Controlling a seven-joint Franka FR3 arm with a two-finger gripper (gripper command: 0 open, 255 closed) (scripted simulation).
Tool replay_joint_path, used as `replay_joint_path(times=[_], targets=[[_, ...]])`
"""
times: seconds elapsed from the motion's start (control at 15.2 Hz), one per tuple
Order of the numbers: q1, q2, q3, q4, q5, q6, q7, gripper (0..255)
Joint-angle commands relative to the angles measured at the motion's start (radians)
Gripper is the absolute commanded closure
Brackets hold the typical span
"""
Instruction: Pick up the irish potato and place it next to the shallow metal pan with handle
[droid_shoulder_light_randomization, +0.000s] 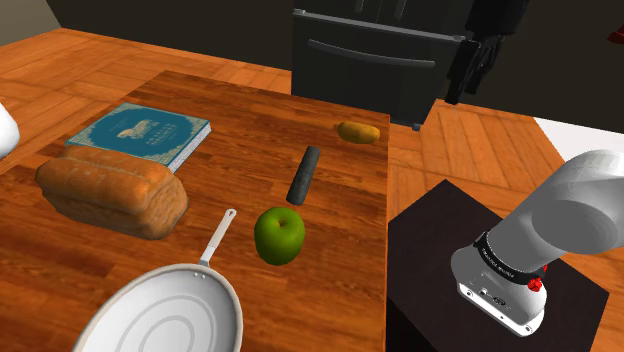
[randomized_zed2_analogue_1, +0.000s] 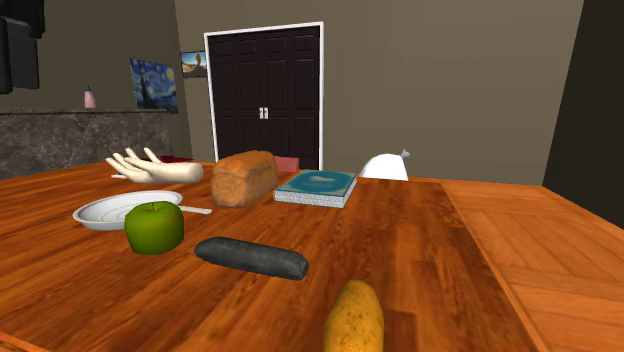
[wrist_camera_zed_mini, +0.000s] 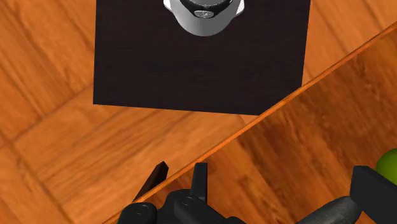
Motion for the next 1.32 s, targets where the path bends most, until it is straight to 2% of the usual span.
replay_joint_path(times=[0.0,0.66,1.25], targets=[[0.000,0.000,0.000,0.000,0.000,0.000,0.000,0],[0.020,0.225,-0.060,-0.101,-0.093,0.394,-0.244,0],[0.038,0.535,-0.099,-0.054,-0.136,0.727,-0.435,0]])
